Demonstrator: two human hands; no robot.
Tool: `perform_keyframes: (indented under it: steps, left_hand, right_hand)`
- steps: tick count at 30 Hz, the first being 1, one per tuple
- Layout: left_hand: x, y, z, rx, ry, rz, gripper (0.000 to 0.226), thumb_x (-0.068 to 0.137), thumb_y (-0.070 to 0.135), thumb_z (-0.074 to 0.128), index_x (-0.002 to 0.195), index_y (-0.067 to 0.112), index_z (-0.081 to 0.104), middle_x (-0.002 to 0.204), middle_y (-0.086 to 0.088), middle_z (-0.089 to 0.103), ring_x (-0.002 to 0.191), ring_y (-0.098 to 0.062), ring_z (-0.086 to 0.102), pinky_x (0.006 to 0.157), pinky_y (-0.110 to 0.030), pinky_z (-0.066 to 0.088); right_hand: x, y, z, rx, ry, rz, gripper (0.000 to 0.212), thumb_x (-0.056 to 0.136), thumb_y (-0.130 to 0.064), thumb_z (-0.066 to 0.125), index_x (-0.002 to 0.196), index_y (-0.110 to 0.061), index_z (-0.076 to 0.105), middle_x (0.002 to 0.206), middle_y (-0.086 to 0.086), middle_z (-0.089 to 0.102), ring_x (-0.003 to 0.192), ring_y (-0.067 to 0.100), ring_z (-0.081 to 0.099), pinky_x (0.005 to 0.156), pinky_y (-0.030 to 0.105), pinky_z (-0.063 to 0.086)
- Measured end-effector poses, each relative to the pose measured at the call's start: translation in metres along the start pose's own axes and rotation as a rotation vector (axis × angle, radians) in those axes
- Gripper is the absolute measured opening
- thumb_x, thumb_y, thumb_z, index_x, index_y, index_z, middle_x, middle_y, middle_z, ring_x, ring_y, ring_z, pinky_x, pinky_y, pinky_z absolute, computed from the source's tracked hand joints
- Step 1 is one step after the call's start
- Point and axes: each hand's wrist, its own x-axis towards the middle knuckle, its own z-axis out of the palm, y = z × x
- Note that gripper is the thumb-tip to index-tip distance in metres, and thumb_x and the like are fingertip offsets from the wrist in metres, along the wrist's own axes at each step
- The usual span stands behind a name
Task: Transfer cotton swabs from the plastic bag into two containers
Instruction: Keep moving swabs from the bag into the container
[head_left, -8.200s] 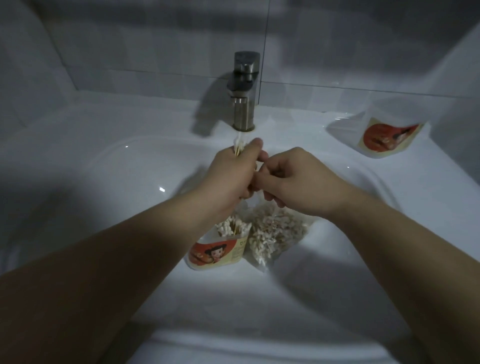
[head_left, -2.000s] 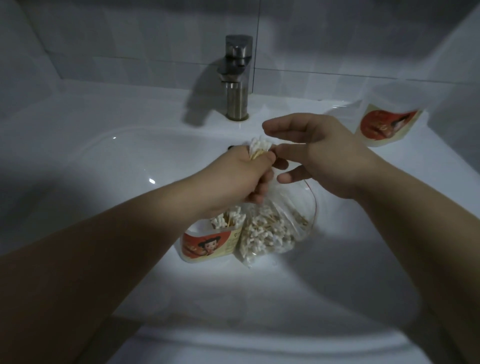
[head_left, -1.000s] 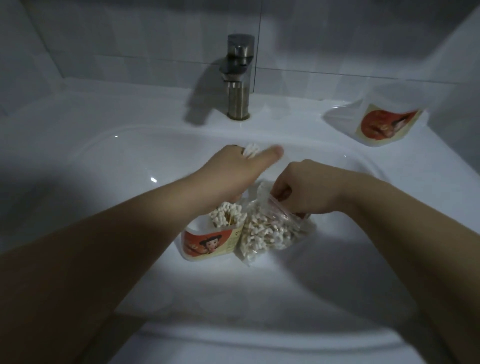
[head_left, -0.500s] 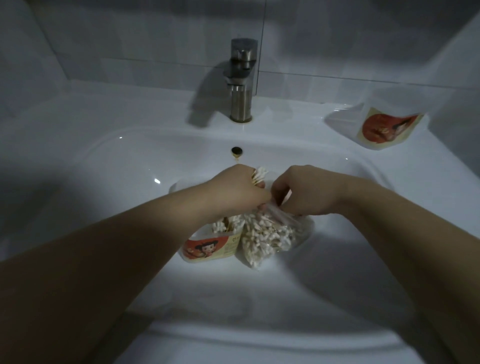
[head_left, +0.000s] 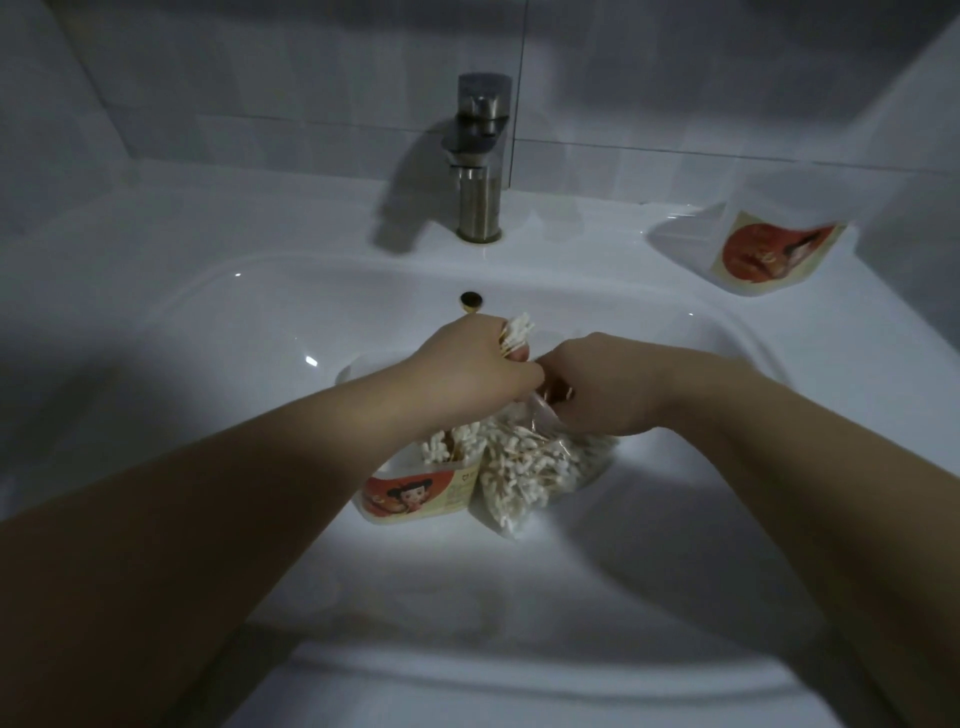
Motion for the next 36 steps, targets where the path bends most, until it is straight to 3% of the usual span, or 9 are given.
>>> perform_keyframes:
  steps: [2, 8, 13, 18, 22, 26, 31, 34, 36]
  left_hand:
    - [0.000, -0.001, -0.001, 0.005, -0.003, 0.004, 0.050, 0.082, 0.015, 0.066, 0.047, 0.024, 0.031, 0.040, 0.013, 0.029, 0.041, -0.007, 0.029, 0.059, -0.034, 0.030]
    - [-0.002, 0.003, -0.002, 0.057, 0.024, 0.014, 0.047, 0.084, 0.015, 0.065, 0.052, 0.022, 0.032, 0.039, 0.011, 0.032, 0.046, -0.010, 0.032, 0.062, -0.035, 0.034]
    - [-0.002, 0.003, -0.008, 0.090, 0.094, 0.019, 0.042, 0.085, 0.019, 0.065, 0.056, 0.020, 0.034, 0.050, 0.007, 0.039, 0.052, -0.015, 0.041, 0.062, -0.036, 0.040]
    - [0.000, 0.000, -0.016, 0.168, 0.138, -0.015, 0.038, 0.086, 0.028, 0.065, 0.061, 0.019, 0.038, 0.057, 0.004, 0.041, 0.054, -0.016, 0.041, 0.052, -0.030, 0.029]
    - [-0.001, -0.001, -0.018, 0.285, 0.039, -0.071, 0.037, 0.084, 0.029, 0.067, 0.059, 0.020, 0.041, 0.049, 0.010, 0.041, 0.046, -0.010, 0.041, 0.041, -0.022, 0.028]
    - [-0.005, 0.003, -0.017, 0.445, 0.092, 0.193, 0.036, 0.083, 0.016, 0.065, 0.060, 0.019, 0.037, 0.057, 0.003, 0.042, 0.053, -0.010, 0.042, 0.045, -0.019, 0.028]
    - [-0.010, 0.019, -0.001, 0.038, 0.386, 0.396, 0.046, 0.090, 0.027, 0.069, 0.059, 0.026, 0.035, 0.060, 0.007, 0.045, 0.059, -0.006, 0.046, 0.056, -0.018, 0.034]
    - [-0.007, 0.015, 0.001, 0.037, 0.262, 0.312, 0.030, 0.089, 0.015, 0.068, 0.066, 0.011, 0.050, 0.080, -0.004, 0.058, 0.074, -0.015, 0.057, 0.070, -0.031, 0.044]
    - [-0.006, 0.010, -0.002, 0.118, 0.165, 0.263, 0.027, 0.085, 0.005, 0.061, 0.064, 0.013, 0.047, 0.072, 0.001, 0.054, 0.068, -0.009, 0.052, 0.063, -0.028, 0.039]
  right_hand:
    - [0.002, 0.000, 0.001, -0.032, -0.001, -0.011, 0.017, 0.091, -0.022, 0.053, 0.081, -0.035, 0.054, 0.079, -0.010, 0.063, 0.074, 0.016, 0.059, 0.067, 0.026, 0.044]
    - [0.005, -0.003, 0.004, -0.114, 0.089, -0.048, 0.036, 0.087, -0.011, 0.052, 0.055, -0.023, 0.040, 0.056, -0.003, 0.043, 0.054, 0.009, 0.040, 0.049, 0.022, 0.026]
    - [0.001, 0.001, -0.005, -0.124, 0.196, -0.100, 0.021, 0.085, -0.015, 0.055, 0.066, -0.011, 0.063, 0.062, 0.006, 0.059, 0.062, 0.023, 0.052, 0.058, 0.031, 0.039]
    - [-0.006, 0.016, -0.016, 0.021, 0.283, -0.085, 0.024, 0.087, -0.021, 0.065, 0.064, -0.013, 0.066, 0.052, -0.003, 0.059, 0.053, 0.009, 0.054, 0.056, 0.014, 0.038]
    - [-0.010, 0.019, -0.018, 0.194, 0.271, -0.012, 0.021, 0.091, -0.022, 0.065, 0.072, -0.017, 0.073, 0.061, -0.008, 0.072, 0.061, 0.001, 0.068, 0.072, 0.028, 0.055]
    - [-0.010, 0.013, -0.019, 0.199, 0.278, -0.012, 0.021, 0.091, -0.019, 0.064, 0.071, -0.021, 0.072, 0.061, -0.012, 0.071, 0.057, -0.004, 0.066, 0.066, 0.024, 0.051]
    - [-0.012, 0.008, -0.022, 0.162, 0.272, -0.002, 0.028, 0.089, -0.018, 0.063, 0.061, -0.023, 0.067, 0.058, -0.012, 0.069, 0.060, -0.001, 0.063, 0.063, 0.026, 0.049]
    - [-0.013, 0.009, -0.023, 0.160, 0.266, -0.007, 0.024, 0.089, -0.019, 0.063, 0.067, -0.026, 0.070, 0.058, -0.013, 0.069, 0.059, -0.004, 0.063, 0.062, 0.022, 0.045]
    - [-0.013, 0.011, -0.024, 0.166, 0.276, -0.015, 0.019, 0.092, -0.020, 0.063, 0.076, -0.023, 0.074, 0.061, -0.015, 0.070, 0.062, -0.005, 0.065, 0.066, 0.023, 0.050]
